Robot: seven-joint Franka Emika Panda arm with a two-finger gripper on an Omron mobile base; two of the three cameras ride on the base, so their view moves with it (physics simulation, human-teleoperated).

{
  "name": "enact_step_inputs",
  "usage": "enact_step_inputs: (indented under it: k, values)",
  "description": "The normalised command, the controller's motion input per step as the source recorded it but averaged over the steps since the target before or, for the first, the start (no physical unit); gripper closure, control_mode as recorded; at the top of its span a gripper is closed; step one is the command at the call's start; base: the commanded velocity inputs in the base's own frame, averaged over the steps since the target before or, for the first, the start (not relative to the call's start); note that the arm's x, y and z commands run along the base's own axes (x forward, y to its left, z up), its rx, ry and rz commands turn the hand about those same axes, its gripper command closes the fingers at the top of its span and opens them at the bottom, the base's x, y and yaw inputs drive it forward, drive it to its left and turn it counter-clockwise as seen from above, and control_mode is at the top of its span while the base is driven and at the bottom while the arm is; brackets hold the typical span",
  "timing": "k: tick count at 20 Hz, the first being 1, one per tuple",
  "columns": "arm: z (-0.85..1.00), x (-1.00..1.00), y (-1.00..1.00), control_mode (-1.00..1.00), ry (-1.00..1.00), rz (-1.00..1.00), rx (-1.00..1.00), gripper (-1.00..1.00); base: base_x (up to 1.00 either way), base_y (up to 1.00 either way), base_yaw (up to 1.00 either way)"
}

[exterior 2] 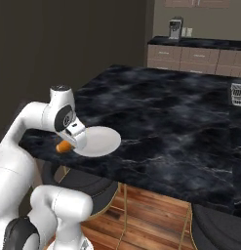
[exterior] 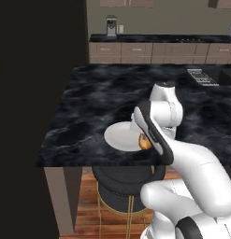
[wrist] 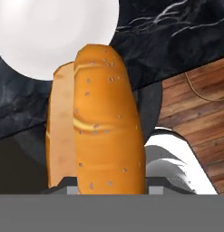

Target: Move the hot dog bun to the plate on the dining table and place the condiment next to that plate. Then navigate to the fridge and take the sausage and place it on the plate as well.

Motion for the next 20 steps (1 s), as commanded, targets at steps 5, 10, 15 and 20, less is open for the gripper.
enact_step_inputs:
  k: [5, 10, 15, 20]
  values:
    - [-0.38, 0.66, 0.0, -1.0, 0.0, 0.17, 0.0, 1.0, 0.0, 0.0, 0.0]
    - [-0.18, 0.84, 0.0, -1.0, 0.01, 0.12, 0.0, 1.0, 0.0, 0.0, 0.0]
    - [-0.21, 0.84, 0.0, -1.0, 0.05, 0.09, 0.0, 1.0, 0.0, 0.0, 0.0]
    - [-0.33, 0.73, -0.02, -1.0, 0.09, 0.08, 0.0, 1.0, 0.0, 0.0, 0.0]
